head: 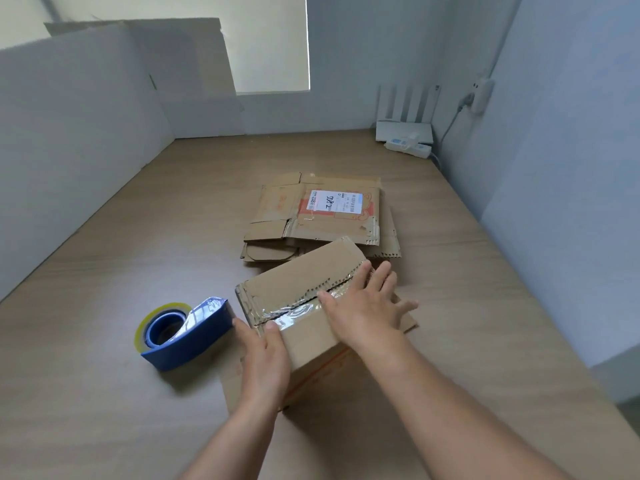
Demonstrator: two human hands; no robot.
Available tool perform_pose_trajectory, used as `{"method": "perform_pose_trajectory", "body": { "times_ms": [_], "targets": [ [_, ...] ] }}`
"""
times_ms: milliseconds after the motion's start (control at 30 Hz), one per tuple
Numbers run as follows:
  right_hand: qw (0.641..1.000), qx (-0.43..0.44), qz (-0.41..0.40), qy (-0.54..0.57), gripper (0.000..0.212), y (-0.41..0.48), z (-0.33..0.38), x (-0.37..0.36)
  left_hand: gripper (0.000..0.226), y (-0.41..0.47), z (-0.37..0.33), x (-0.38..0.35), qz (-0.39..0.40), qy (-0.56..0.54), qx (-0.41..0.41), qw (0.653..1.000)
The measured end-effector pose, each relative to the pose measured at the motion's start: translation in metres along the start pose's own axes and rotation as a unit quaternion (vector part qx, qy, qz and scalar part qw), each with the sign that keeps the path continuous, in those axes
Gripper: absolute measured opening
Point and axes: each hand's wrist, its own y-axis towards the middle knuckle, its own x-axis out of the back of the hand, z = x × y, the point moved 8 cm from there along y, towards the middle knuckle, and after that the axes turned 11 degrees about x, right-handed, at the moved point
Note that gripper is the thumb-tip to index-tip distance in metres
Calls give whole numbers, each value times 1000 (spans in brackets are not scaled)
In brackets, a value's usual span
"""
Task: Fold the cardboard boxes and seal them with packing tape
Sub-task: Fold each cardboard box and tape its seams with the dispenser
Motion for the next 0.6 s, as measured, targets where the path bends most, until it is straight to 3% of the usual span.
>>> {"method": "perform_pose_trajectory", "body": {
  "times_ms": [67, 233, 333, 400, 467, 600],
  "targets": [
    [1000, 5, -9, 14, 98, -10, 5, -3, 66, -5, 2, -1, 13, -9, -11, 1000],
    [997, 59, 15, 40, 136, -32, 34, -18, 82, -13, 4, -5, 97, 9, -27, 995],
    [994, 97, 15, 48, 142, -24, 25, -7, 105, -7, -8, 15, 102, 90, -108, 985],
    [990, 132, 27, 36, 138, -18, 6, 2, 124, 5, -18, 30, 114, 192, -169, 960],
    [985, 167, 44, 28, 130, -12, -10, 8, 127, 10, -26, 31, 142, 292, -211, 922],
    [981, 190, -1, 37, 80, 3, -20, 19, 113, -17, -23, -3, 122, 438, -311, 835]
  ]
}}
